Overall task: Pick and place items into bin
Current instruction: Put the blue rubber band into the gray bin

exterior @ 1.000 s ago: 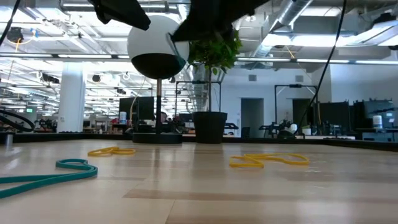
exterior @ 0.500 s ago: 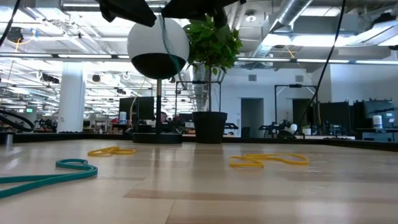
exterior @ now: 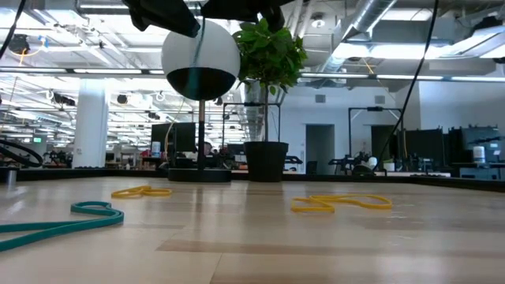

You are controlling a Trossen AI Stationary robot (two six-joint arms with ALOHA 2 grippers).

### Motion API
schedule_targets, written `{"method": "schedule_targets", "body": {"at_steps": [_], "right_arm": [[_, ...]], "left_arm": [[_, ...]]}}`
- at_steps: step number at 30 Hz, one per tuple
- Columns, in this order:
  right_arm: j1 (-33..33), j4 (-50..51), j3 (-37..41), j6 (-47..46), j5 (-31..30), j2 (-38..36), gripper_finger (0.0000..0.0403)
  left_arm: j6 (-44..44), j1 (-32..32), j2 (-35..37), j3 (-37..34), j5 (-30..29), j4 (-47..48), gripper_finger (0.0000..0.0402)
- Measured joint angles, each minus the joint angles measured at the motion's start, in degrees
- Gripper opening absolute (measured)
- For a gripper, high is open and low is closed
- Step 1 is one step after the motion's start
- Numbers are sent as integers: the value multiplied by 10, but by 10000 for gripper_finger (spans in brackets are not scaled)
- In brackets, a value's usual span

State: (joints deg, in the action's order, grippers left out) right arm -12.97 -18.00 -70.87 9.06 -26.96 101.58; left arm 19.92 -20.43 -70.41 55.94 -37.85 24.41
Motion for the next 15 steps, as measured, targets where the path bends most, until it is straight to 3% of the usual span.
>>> {"method": "schedule_targets", "body": {"at_steps": [8, 15], "right_arm": [[5, 0, 0, 4, 2, 0, 0], [16, -2, 0, -9, 61, 0, 0]], "left_arm": [[-4, 0, 0, 0, 6, -12, 87], [-38, 0, 0, 0, 1, -33, 86]]}}
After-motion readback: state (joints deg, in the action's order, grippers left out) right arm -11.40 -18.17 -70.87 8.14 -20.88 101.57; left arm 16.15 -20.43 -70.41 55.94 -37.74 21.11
